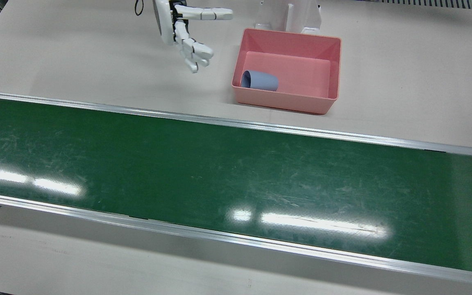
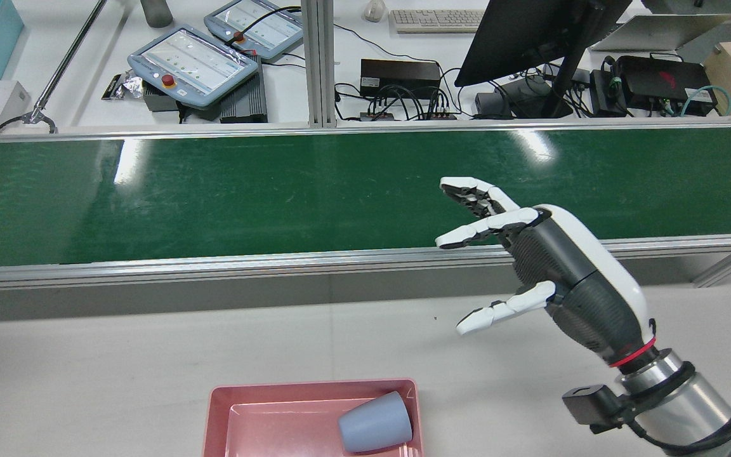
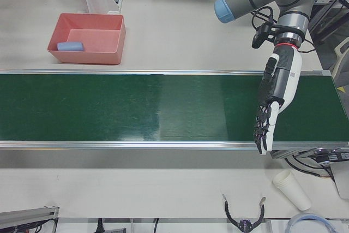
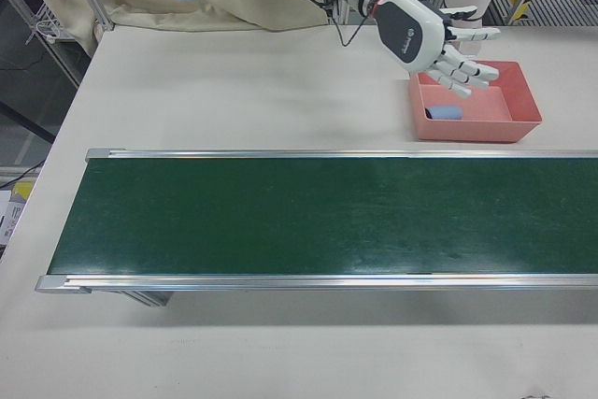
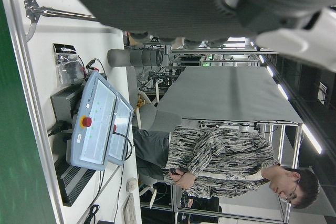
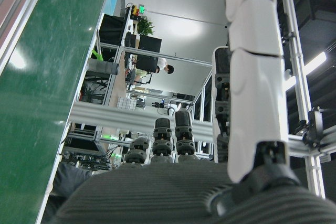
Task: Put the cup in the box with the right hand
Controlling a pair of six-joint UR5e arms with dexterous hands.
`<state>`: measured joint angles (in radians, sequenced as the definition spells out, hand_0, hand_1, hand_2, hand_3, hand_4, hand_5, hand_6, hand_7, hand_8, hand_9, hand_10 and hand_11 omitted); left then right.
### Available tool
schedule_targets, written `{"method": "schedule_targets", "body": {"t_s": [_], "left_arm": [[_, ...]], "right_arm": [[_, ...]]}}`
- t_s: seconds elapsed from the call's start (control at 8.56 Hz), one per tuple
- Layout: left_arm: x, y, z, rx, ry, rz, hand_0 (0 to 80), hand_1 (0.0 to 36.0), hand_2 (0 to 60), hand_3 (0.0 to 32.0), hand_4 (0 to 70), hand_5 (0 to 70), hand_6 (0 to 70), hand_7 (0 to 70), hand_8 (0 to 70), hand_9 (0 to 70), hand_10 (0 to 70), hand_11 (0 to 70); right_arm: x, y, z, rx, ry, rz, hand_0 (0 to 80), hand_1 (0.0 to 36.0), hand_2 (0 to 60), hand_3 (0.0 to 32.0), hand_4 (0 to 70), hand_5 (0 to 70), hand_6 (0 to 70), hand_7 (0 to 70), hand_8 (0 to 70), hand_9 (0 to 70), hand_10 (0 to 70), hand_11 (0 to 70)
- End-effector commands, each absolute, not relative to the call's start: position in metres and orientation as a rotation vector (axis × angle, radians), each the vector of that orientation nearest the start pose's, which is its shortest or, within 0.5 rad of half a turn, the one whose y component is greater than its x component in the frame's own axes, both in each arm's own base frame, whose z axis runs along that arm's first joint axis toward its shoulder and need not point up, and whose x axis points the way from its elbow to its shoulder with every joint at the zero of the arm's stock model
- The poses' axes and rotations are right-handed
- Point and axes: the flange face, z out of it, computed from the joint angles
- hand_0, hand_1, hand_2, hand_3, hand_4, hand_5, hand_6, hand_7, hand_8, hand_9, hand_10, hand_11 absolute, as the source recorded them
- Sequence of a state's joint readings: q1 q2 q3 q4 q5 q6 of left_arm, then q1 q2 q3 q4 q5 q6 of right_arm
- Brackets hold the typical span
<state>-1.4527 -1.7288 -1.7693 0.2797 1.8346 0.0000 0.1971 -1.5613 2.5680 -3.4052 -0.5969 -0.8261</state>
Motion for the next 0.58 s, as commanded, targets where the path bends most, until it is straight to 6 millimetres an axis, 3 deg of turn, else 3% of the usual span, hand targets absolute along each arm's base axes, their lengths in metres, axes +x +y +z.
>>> {"method": "schedule_targets", "body": {"t_s": [0.0,0.12,0.23,0.35,0.47], "left_arm": [[-0.043,-0.547,0.537,-0.383,2.088,-1.929,0.0,0.0,0.0,0.0,0.0,0.0,0.0,0.0,0.0,0.0,0.0,0.0],[-0.043,-0.547,0.538,-0.383,2.087,-1.93,0.0,0.0,0.0,0.0,0.0,0.0,0.0,0.0,0.0,0.0,0.0,0.0],[-0.043,-0.547,0.538,-0.383,2.087,-1.93,0.0,0.0,0.0,0.0,0.0,0.0,0.0,0.0,0.0,0.0,0.0,0.0],[-0.043,-0.547,0.537,-0.383,2.088,-1.929,0.0,0.0,0.0,0.0,0.0,0.0,0.0,0.0,0.0,0.0,0.0,0.0],[-0.043,-0.547,0.537,-0.383,2.088,-1.929,0.0,0.0,0.0,0.0,0.0,0.0,0.0,0.0,0.0,0.0,0.0,0.0]], "right_arm": [[-0.162,-0.362,0.385,0.111,2.664,-2.141,71.0,20.9,3.6,0.0,39.1,8.3,8.0,27.1,11.0,17.4,6.6,11.7],[-0.116,-0.396,0.414,0.061,2.646,-2.21,67.4,22.2,5.8,0.0,27.3,8.8,7.7,24.3,11.5,17.6,7.4,13.0],[-0.082,-0.418,0.433,-0.001,2.628,-2.21,69.0,19.1,1.3,0.0,26.6,9.0,7.6,23.5,12.2,18.5,8.0,13.9],[-0.062,-0.445,0.474,0.017,2.599,-2.195,66.8,18.5,1.3,0.0,25.4,9.0,7.7,23.7,12.9,19.6,8.7,14.8],[-0.041,-0.467,0.528,0.092,2.538,-2.182,65.3,16.9,0.0,0.0,28.1,8.8,7.9,24.3,13.0,19.8,9.1,15.4]]}}
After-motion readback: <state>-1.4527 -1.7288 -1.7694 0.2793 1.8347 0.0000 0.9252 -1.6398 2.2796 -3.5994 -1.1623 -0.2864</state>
